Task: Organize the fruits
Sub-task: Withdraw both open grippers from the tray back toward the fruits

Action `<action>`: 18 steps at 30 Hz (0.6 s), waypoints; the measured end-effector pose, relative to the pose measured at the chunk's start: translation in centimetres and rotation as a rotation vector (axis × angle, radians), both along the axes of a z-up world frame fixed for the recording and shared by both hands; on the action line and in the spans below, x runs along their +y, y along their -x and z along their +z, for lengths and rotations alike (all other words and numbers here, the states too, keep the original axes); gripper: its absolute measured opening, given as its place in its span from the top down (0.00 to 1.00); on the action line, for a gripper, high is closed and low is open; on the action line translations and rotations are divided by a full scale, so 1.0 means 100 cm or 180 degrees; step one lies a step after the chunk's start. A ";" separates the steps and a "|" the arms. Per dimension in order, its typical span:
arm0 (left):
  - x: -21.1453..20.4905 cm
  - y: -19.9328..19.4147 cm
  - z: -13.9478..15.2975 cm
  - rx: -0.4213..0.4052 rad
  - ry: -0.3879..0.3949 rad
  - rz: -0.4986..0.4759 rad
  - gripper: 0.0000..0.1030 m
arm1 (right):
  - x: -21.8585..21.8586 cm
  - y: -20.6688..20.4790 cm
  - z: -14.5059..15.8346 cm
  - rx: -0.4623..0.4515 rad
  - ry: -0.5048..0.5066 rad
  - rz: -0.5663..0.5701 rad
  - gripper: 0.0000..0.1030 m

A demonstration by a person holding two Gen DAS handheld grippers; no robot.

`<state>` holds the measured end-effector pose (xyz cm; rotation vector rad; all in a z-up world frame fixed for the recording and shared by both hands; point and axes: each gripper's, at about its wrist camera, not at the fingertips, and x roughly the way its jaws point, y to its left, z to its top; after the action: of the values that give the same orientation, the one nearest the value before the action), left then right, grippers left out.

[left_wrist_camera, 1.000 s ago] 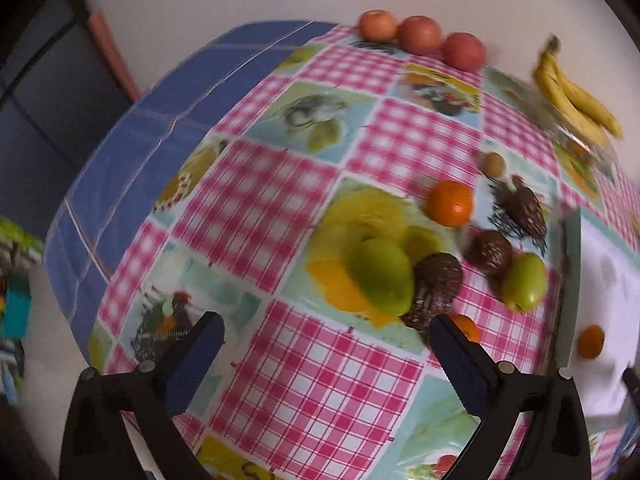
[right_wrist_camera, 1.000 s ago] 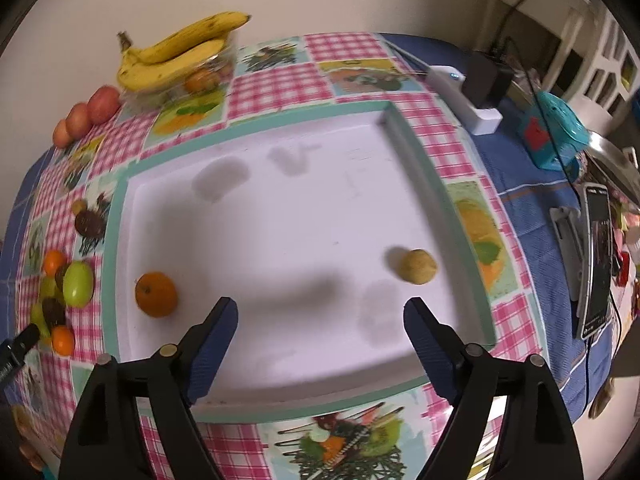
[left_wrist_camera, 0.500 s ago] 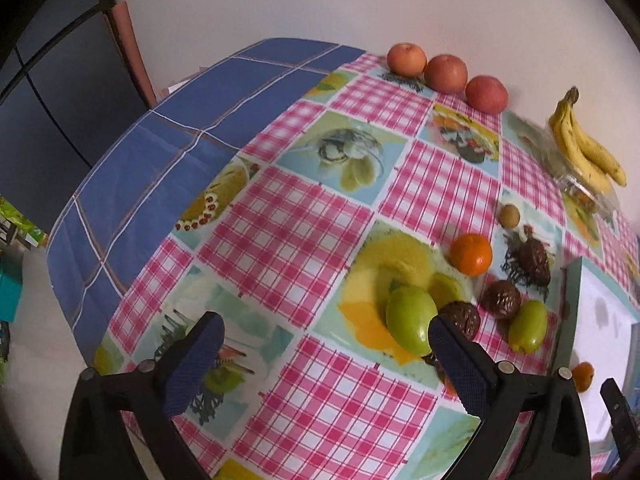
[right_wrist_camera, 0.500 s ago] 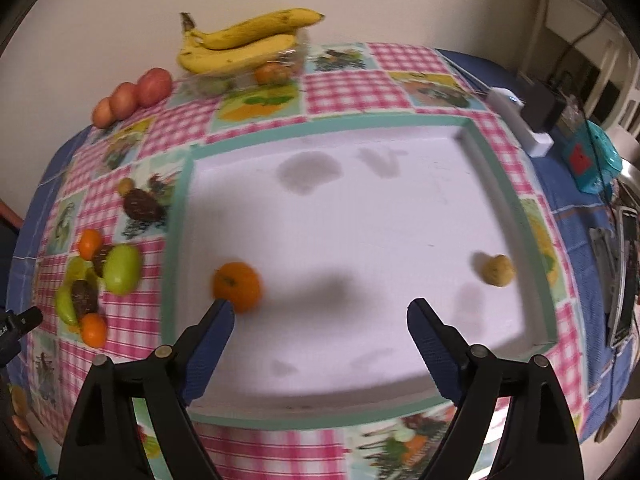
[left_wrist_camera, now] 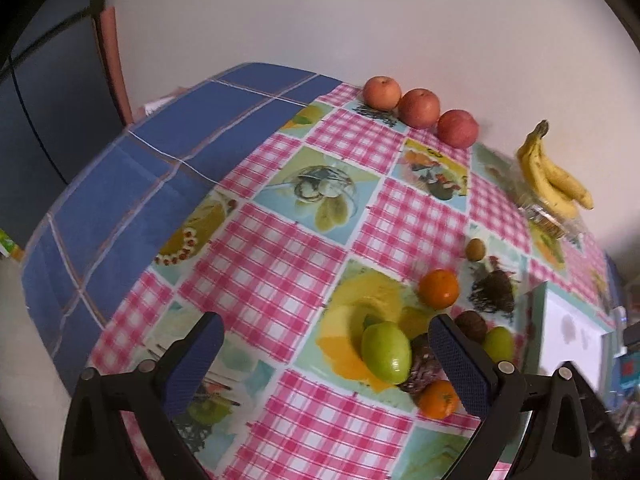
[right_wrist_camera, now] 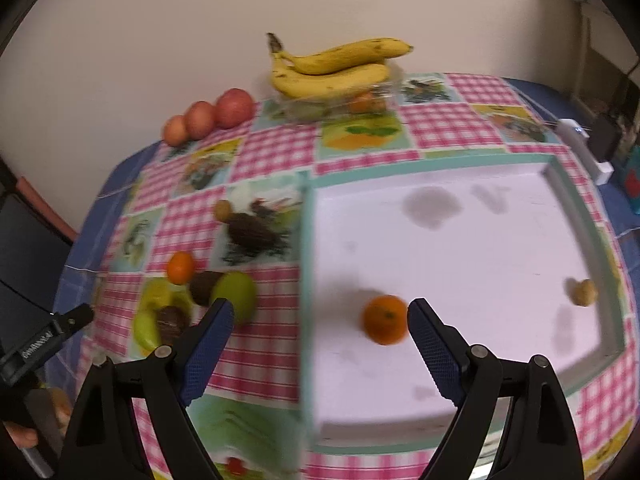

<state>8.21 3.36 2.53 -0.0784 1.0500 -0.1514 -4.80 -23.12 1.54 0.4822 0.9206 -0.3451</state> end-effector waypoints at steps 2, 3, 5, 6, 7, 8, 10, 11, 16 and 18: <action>0.001 -0.001 -0.001 0.0017 0.0059 -0.0014 0.00 | 0.006 -0.005 0.001 -0.0065 -0.0047 0.0040 0.14; 0.001 -0.002 -0.002 0.0024 0.0061 -0.0018 0.00 | 0.009 -0.007 0.002 -0.0080 -0.0066 0.0070 0.14; 0.001 -0.003 -0.003 0.0025 0.0120 -0.0020 0.00 | 0.017 -0.015 0.001 -0.0090 -0.0088 0.0148 0.14; 0.001 -0.003 -0.002 0.0009 0.0144 -0.0007 0.00 | 0.019 -0.016 0.000 -0.0081 -0.0087 0.0169 0.14; 0.002 -0.004 -0.001 -0.0026 0.0165 0.0012 0.00 | 0.022 -0.018 -0.002 -0.0068 -0.0090 0.0186 0.14; 0.002 -0.005 0.000 -0.0059 0.0183 0.0020 0.00 | 0.024 -0.021 -0.003 -0.0058 -0.0100 0.0211 0.14; 0.002 -0.006 0.002 -0.0108 0.0199 0.0011 0.00 | 0.029 -0.024 -0.006 -0.0062 -0.0121 0.0256 0.14; 0.002 -0.006 0.003 -0.0128 0.0188 0.0011 0.00 | 0.031 -0.026 -0.007 -0.0082 -0.0126 0.0279 0.14; 0.004 -0.009 0.005 -0.0244 0.0128 0.0055 0.00 | 0.038 -0.035 -0.003 -0.0190 -0.0045 0.0398 0.14; 0.004 -0.010 0.004 -0.0259 0.0110 0.0056 0.00 | 0.040 -0.038 -0.002 -0.0231 -0.0021 0.0433 0.14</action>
<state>9.22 3.73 2.98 -0.1118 0.9653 -0.1557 -1.04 -19.14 1.35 0.4331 0.8791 -0.1998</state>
